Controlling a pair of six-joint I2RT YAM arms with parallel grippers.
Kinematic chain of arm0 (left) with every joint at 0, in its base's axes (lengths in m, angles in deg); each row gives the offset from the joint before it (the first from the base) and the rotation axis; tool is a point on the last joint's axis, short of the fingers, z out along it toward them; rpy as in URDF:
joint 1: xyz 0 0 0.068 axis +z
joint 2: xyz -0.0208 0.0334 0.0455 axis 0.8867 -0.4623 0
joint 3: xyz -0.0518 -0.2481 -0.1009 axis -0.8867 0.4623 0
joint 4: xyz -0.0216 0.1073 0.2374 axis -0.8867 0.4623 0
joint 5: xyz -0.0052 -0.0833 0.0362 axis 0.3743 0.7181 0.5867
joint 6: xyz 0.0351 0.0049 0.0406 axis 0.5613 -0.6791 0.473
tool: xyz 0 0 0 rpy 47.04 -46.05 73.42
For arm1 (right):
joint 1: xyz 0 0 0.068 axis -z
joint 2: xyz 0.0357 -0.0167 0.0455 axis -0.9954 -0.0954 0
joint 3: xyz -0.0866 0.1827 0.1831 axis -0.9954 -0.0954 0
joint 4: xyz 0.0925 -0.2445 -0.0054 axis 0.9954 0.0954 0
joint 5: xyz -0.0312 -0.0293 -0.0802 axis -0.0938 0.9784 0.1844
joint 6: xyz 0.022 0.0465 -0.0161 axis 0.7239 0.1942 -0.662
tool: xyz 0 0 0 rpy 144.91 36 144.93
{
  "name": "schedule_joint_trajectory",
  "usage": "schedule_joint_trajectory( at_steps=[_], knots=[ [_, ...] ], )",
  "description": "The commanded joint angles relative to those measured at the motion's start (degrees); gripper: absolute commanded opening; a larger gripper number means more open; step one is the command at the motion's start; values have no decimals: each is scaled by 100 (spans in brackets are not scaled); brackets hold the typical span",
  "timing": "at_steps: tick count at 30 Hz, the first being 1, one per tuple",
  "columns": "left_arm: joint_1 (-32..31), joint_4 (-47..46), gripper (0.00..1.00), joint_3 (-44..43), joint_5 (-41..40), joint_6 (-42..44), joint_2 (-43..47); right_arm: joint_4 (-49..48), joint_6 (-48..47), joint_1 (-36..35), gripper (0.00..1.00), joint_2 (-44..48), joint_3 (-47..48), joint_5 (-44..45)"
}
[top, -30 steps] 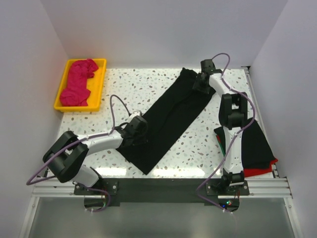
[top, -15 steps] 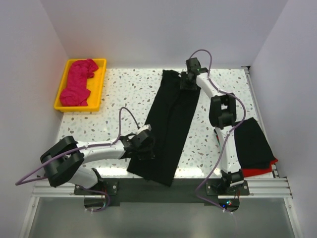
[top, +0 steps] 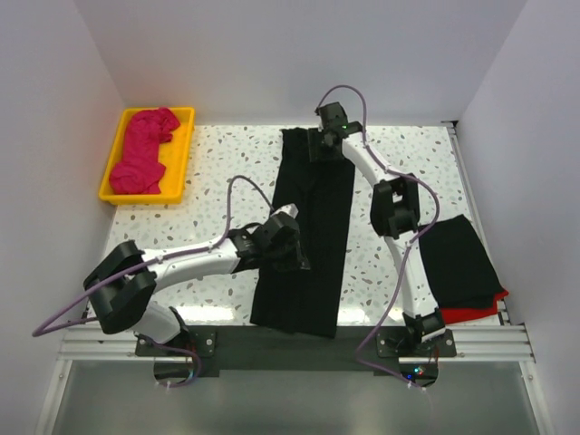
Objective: Fold and stack the t-shirts
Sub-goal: Fold the tshirt
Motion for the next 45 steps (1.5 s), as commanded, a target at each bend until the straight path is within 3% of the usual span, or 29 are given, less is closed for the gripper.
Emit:
schedule_joint_trajectory(
  at_steps=[1, 10, 21, 37, 45],
  knots=[
    [471, 50, 22, -30, 58, 335, 336, 8, 42, 85, 61, 965, 83, 138],
    [842, -257, 10, 646, 235, 837, 292, -203, 201, -372, 60, 1714, -656, 314],
    [842, -898, 1, 1947, 331, 503, 327, 16, 131, -1057, 60, 950, 20, 780],
    [851, -873, 1, 1912, 261, 512, 423, -300, -212, -1559, 56, 484, -225, 1737],
    [851, -855, 1, 1930, 261, 503, 432, -371, -239, -1603, 54, 185, 55, 1791]
  ],
)
